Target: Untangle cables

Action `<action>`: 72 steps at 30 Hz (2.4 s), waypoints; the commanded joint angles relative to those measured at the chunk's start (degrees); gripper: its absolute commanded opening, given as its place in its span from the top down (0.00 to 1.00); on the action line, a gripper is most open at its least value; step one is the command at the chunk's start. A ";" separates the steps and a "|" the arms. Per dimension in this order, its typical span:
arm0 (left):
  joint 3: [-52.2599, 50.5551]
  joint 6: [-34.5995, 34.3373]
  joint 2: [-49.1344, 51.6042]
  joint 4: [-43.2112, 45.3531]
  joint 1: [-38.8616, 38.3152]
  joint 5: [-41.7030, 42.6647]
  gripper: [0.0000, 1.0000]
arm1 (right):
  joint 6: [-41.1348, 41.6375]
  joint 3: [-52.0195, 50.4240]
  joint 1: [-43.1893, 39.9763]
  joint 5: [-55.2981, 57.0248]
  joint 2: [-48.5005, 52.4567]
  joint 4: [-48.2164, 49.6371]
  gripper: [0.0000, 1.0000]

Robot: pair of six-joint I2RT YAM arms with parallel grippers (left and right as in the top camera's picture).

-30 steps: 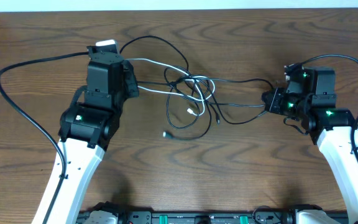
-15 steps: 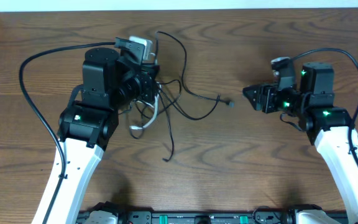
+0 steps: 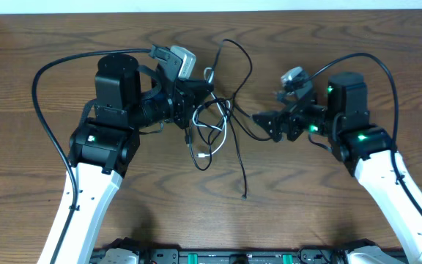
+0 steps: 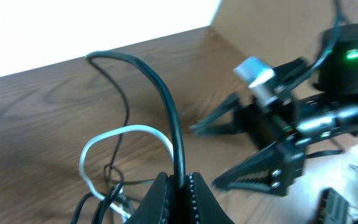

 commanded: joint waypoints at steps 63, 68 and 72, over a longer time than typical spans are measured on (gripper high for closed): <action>0.55 -2.51 -2.47 11.50 10.80 8.55 0.92 | 21.88 0.26 -2.67 43.10 13.68 -7.48 0.01; 0.55 -4.28 -2.47 9.88 16.63 8.57 0.92 | 21.90 0.26 -2.67 43.06 13.68 -7.39 0.01; 0.55 -4.24 -2.47 5.92 18.86 8.57 0.92 | 21.88 0.26 -2.64 42.69 13.68 -6.91 0.01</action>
